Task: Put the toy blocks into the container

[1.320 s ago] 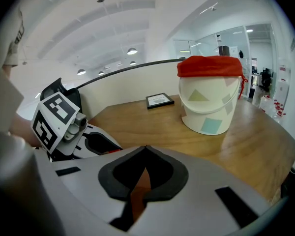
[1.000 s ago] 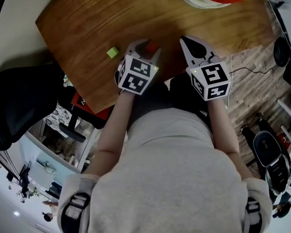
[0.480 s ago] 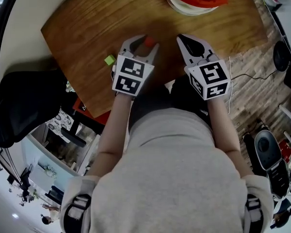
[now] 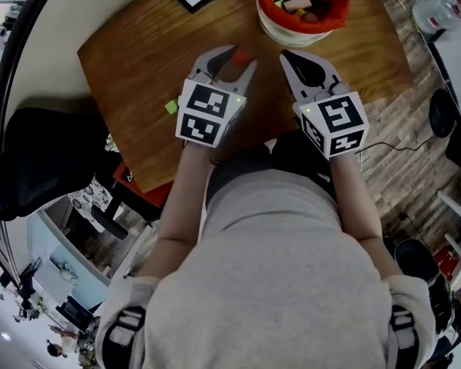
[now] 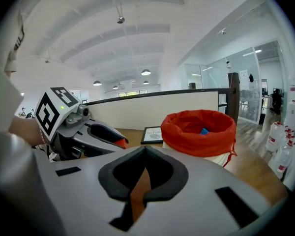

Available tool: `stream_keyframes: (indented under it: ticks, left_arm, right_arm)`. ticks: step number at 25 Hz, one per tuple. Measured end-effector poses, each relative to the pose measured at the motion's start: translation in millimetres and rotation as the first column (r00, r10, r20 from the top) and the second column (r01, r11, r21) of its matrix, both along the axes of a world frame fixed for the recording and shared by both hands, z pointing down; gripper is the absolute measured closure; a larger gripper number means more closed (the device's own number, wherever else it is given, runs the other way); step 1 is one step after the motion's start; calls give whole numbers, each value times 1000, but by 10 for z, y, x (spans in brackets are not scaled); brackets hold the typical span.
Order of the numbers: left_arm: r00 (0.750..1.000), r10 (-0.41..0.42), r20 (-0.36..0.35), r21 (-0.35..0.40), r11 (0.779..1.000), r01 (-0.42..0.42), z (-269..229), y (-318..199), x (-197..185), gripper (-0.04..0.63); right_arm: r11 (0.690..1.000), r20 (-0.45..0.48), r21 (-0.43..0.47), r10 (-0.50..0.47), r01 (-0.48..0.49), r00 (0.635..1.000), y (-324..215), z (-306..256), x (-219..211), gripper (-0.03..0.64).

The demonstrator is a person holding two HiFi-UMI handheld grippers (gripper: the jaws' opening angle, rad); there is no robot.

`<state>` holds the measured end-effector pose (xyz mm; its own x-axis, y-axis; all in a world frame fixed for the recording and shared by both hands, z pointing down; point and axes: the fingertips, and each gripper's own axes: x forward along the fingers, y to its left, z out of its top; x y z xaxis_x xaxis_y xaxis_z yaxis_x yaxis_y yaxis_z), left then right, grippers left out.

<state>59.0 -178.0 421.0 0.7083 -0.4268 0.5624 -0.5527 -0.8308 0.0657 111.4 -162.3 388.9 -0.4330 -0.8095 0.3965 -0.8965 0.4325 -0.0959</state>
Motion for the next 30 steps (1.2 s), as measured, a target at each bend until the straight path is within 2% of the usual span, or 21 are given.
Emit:
stream_keyframes:
  ticks: [7,14,24,30]
  left_arm:
    - [999,-15,-36,71,997,18,-366,-179,204,434]
    - [998,12,-59,160,987,-3,-712,-417,458,434]
    - [995,32,-95,244,970,-8,-1082,-710,841,434]
    - [995,17,-94,243,970,6,-1073,-909,1036,433]
  right_arm:
    - [997,-1,79,-2,2,1000,-186,-302,190,606]
    - [986,-18,166,14,-11,1000,-418,-621,420,606]
    - [979,-41,198,50,-41,998,-566,-750,796,606]
    - [976,-46,208,71,-60,996,-690,-781,1018,606]
